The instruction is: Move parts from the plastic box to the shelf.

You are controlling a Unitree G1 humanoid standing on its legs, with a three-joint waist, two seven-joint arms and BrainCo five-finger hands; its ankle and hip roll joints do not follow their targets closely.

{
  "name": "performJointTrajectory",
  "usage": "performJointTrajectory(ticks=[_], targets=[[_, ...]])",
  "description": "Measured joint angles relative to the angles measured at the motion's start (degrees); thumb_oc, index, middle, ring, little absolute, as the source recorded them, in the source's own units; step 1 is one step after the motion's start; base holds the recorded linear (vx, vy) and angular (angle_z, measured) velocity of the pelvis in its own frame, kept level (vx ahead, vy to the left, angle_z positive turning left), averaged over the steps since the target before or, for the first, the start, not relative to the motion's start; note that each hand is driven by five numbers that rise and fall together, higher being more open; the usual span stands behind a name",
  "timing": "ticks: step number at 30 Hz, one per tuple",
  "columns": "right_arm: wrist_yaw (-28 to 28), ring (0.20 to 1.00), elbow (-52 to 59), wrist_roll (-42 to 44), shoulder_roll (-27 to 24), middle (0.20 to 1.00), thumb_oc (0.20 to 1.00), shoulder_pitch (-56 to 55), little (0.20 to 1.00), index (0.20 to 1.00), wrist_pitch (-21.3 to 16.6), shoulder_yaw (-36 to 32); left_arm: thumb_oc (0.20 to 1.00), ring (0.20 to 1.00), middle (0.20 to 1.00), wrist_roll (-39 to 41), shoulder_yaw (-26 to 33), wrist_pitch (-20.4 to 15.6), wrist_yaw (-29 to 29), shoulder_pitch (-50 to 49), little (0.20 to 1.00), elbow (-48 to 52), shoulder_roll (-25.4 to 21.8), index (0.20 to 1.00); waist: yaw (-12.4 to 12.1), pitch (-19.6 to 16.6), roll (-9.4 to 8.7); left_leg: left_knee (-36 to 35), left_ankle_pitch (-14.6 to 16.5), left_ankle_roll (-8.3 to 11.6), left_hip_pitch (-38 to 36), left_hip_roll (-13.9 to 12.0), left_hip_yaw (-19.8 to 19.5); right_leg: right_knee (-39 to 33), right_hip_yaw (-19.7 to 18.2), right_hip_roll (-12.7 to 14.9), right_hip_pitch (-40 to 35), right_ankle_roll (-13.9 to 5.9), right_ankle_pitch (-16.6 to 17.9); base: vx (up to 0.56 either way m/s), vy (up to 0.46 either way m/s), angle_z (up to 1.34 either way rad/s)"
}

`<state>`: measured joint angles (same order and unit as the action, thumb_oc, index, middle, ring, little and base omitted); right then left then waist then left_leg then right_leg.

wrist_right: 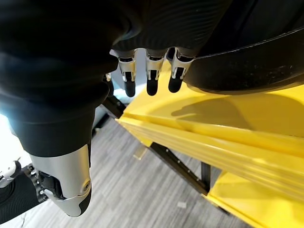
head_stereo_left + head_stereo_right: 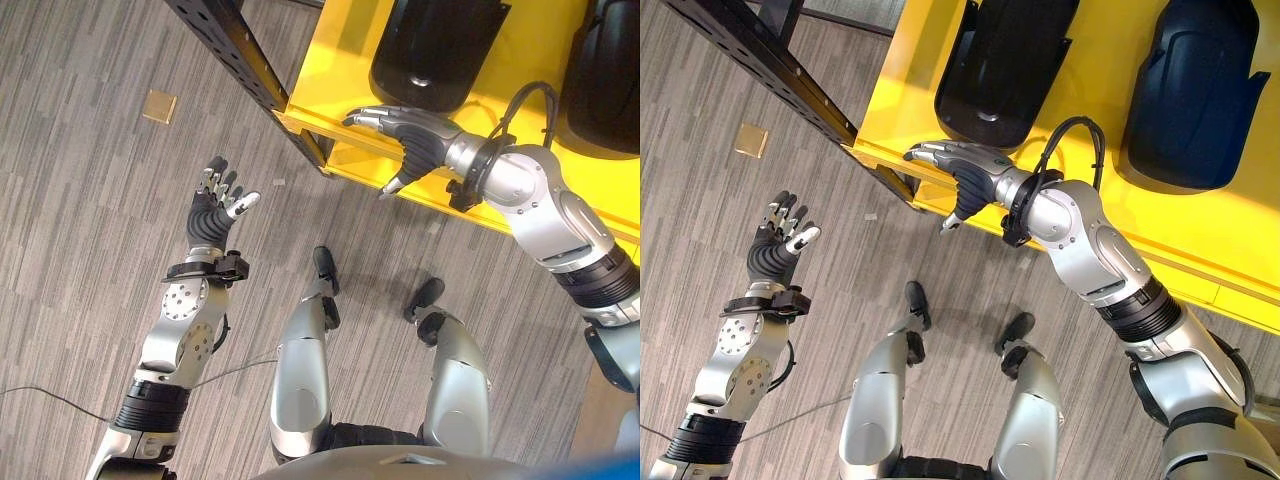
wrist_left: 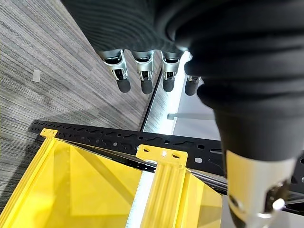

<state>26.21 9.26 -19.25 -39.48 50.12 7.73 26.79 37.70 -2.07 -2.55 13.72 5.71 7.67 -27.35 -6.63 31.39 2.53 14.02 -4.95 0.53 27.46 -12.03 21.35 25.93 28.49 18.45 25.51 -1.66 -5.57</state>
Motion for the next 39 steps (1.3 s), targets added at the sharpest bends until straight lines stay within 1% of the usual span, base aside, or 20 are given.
performJointTrajectory(ticks=[5,8,13,15,26,27,29,31,35,38,39], targets=[[-0.25,1.000,-0.03,0.14,0.00,1.000,1.000,1.75,1.000,1.000,-0.03,-0.46,1.000,1.000,1.000,0.00,0.00,1.06,0.00,0.02,1.000,0.00,0.00,1.000,0.12,0.06,-0.11,0.12,0.00,-0.01,0.69,-0.02,-0.06,0.08,0.04,0.02,0.63,0.01,0.00,0.00,0.000,0.00],[-0.41,1.000,0.00,2.21,-0.02,1.000,1.000,2.42,1.000,1.000,-0.03,-1.32,1.000,1.000,1.000,-0.01,-0.09,1.22,0.03,0.19,1.000,0.00,0.00,1.000,0.12,0.28,-0.49,0.12,0.00,-0.01,0.83,-0.05,-0.09,0.08,0.04,0.01,0.76,0.01,-0.01,0.00,0.000,0.00],[-2.47,1.000,0.00,4.30,-0.01,1.000,1.000,2.46,1.000,1.000,-0.08,-1.57,1.000,1.000,1.000,-0.03,-0.14,1.31,0.22,1.21,1.000,-0.01,0.00,1.000,0.08,0.31,-0.53,0.32,-0.03,-0.04,1.70,-0.06,-0.15,0.23,0.06,0.03,1.62,0.03,0.00,0.00,0.000,0.00],[-3.99,1.000,0.00,4.43,-0.02,1.000,1.000,2.47,1.000,1.000,-0.63,-1.70,1.000,1.000,1.000,-0.05,-0.14,1.33,0.41,1.35,1.000,-0.01,-0.01,1.000,0.16,0.31,-0.52,0.31,-0.03,-0.04,1.70,-0.07,-0.15,0.23,0.05,0.03,1.64,0.03,0.00,0.00,0.000,0.00],[-7.46,1.000,-2.23,4.47,-0.01,1.000,1.000,4.80,1.000,1.000,-1.94,-3.51,1.000,1.000,1.000,-0.07,-0.13,2.22,0.54,2.29,1.000,0.00,-0.02,1.000,0.80,0.32,-0.51,0.36,-0.03,-0.05,2.75,-0.04,-0.25,0.27,0.15,0.11,2.53,0.07,-0.01,0.00,0.000,0.00],[-7.83,1.000,-2.43,4.48,-0.01,1.000,1.000,4.80,1.000,1.000,-2.38,-3.52,1.000,1.000,1.000,-0.07,-0.13,2.22,0.55,2.29,1.000,0.00,-0.02,1.000,0.80,0.32,-0.51,0.35,-0.03,-0.05,2.75,-0.04,-0.24,0.26,0.16,0.11,2.53,0.07,-0.01,0.00,0.000,0.00],[-7.88,1.000,-2.25,4.33,-0.01,1.000,1.000,4.71,1.000,1.000,-4.42,-3.94,1.000,1.000,1.000,-0.05,-0.10,2.29,0.66,2.32,1.000,0.01,-0.04,1.000,0.88,0.32,-0.50,0.33,-0.03,-0.05,2.75,-0.04,-0.22,0.23,0.16,0.11,2.55,0.06,-0.01,0.00,0.000,0.00],[-7.63,1.000,-1.90,4.13,-0.01,1.000,1.000,4.70,1.000,1.000,-5.26,-4.22,1.000,1.000,1.000,-0.06,-0.14,2.34,1.17,2.44,1.000,0.01,-0.03,1.000,0.94,0.33,-0.50,0.33,-0.03,-0.05,2.74,-0.06,-0.21,0.21,0.16,0.09,2.56,0.07,-0.01,0.00,0.000,0.00],[-7.48,1.000,-1.11,0.44,-0.01,1.000,1.000,4.83,1.000,1.000,-7.14,-4.18,1.000,1.000,1.000,-0.07,-0.14,2.39,1.68,3.04,1.000,0.01,-0.02,1.000,0.94,0.33,-0.48,0.33,-0.06,-0.08,2.72,-0.07,-0.13,0.20,0.15,0.11,2.58,0.07,-0.01,0.00,0.000,0.00],[-10.58,1.000,-1.15,-1.54,-0.01,1.000,1.000,5.04,1.000,1.000,-10.17,-4.10,1.000,1.000,1.000,-0.06,-0.14,2.38,1.70,3.06,1.000,0.01,-0.03,1.000,0.95,0.34,-0.47,0.35,-0.06,-0.09,2.70,-0.05,-0.10,0.20,0.14,0.14,2.58,0.08,0.01,0.00,0.000,0.00],[-12.53,1.000,-1.15,-2.76,-0.01,1.000,1.000,5.10,1.000,1.000,-12.18,-4.31,1.000,1.000,1.000,-0.05,-0.14,2.38,1.76,3.12,1.000,0.01,-0.03,1.000,0.94,0.34,-0.46,0.35,-0.06,-0.09,2.67,-0.04,-0.08,0.20,0.12,0.14,2.58,0.09,0.01,-0.03,0.022,-0.01]])
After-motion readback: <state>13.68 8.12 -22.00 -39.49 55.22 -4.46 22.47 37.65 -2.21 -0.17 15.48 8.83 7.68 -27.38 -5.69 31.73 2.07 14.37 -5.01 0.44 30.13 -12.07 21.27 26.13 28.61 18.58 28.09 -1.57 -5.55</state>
